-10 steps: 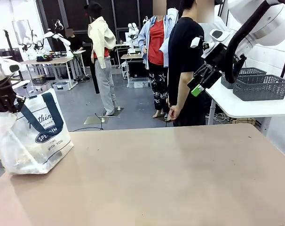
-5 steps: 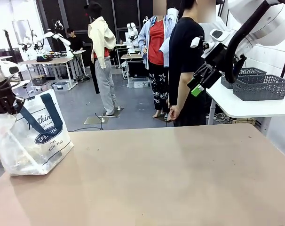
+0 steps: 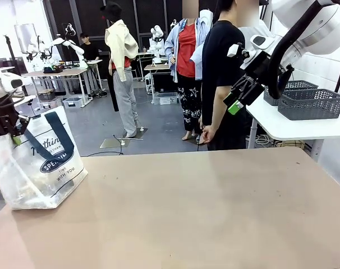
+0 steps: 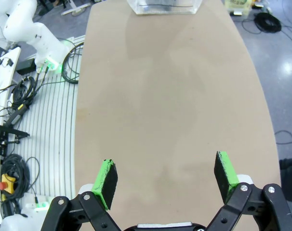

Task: Transfer purchased items from the store into the shopping bag.
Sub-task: Move the Reusable shopping bag to the right side of the table.

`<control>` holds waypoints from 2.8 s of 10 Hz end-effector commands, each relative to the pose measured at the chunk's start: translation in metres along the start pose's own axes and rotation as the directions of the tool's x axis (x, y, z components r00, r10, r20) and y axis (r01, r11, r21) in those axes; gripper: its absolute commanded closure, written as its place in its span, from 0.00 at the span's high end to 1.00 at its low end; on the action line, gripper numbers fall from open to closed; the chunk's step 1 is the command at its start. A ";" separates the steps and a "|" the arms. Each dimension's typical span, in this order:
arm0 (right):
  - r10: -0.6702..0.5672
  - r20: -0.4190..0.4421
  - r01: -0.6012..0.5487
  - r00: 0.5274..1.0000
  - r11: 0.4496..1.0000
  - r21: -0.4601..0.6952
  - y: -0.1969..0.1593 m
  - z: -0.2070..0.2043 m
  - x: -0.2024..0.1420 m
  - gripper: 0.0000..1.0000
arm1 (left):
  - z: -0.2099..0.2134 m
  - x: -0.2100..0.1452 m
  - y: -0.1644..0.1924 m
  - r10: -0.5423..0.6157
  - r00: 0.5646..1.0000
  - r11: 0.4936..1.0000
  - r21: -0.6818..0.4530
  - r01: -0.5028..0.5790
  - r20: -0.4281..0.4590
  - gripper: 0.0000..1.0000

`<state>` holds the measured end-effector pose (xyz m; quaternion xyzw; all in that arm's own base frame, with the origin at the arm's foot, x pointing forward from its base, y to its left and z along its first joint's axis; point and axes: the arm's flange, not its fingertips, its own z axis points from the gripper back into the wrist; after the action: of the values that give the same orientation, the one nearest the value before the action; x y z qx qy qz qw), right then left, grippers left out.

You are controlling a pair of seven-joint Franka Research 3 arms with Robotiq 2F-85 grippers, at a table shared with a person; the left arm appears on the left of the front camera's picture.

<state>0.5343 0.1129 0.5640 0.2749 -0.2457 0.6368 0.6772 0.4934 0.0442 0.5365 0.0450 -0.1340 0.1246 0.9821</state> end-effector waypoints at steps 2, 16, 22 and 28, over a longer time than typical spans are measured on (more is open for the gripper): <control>-0.012 0.001 0.012 1.000 1.000 0.003 0.000 0.000 0.001 1.00 | 0.010 -0.003 -0.009 -0.022 1.000 1.000 -0.002 0.022 0.003 0.74; -0.012 0.001 0.012 1.000 1.000 0.003 0.000 0.000 0.001 1.00 | 0.084 -0.006 -0.058 -0.222 0.973 0.974 -0.025 0.224 0.065 1.00; -0.012 0.001 0.012 1.000 1.000 0.003 0.000 0.000 0.001 1.00 | 0.084 -0.006 -0.058 -0.222 0.973 0.974 -0.025 0.224 0.065 1.00; -0.012 0.001 0.012 1.000 1.000 0.003 0.000 0.000 0.001 1.00 | 0.089 -0.008 -0.060 -0.319 0.946 0.937 -0.133 0.323 0.051 1.00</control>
<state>0.5343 0.1129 0.5640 0.2749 -0.2457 0.6368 0.6771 0.4809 -0.0283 0.6124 0.0347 -0.1573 -0.0091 0.9869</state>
